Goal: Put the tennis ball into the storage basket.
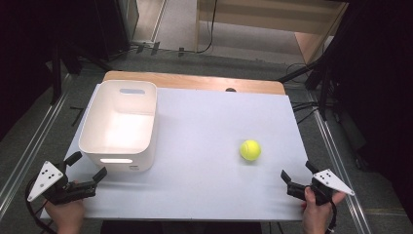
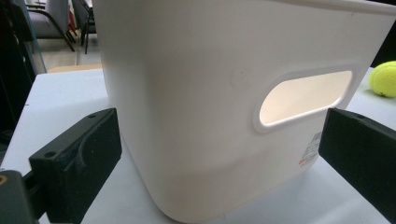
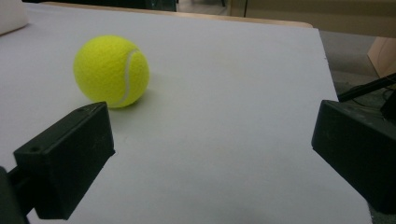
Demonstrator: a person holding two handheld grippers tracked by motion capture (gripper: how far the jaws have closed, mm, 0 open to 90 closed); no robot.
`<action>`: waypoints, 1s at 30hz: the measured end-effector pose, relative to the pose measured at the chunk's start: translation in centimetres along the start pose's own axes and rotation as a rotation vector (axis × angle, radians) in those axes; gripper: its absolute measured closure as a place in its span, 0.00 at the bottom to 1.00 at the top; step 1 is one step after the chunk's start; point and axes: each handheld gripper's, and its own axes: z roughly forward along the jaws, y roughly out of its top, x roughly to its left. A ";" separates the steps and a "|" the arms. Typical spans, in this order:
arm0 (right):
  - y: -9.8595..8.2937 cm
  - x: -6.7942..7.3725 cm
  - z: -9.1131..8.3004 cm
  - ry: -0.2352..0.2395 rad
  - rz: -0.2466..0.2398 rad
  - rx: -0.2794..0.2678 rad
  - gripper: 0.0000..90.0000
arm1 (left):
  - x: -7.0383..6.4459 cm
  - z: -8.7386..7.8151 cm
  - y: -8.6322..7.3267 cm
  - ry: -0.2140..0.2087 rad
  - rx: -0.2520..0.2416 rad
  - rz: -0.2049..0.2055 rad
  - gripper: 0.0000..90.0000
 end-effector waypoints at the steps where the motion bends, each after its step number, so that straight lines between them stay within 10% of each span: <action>1: 0.0 0.1 0.0 0.001 0.002 0.002 0.00 | 0.0 0.0 0.0 0.000 0.000 0.000 0.00; 17: 1.0 -0.2 -0.1 0.063 0.019 0.038 0.00 | -0.1 0.1 0.0 0.001 0.005 0.009 0.00; 30: 4.3 1.6 1.6 0.156 -0.087 0.146 0.00 | -0.2 0.1 0.0 -0.001 0.008 0.009 0.00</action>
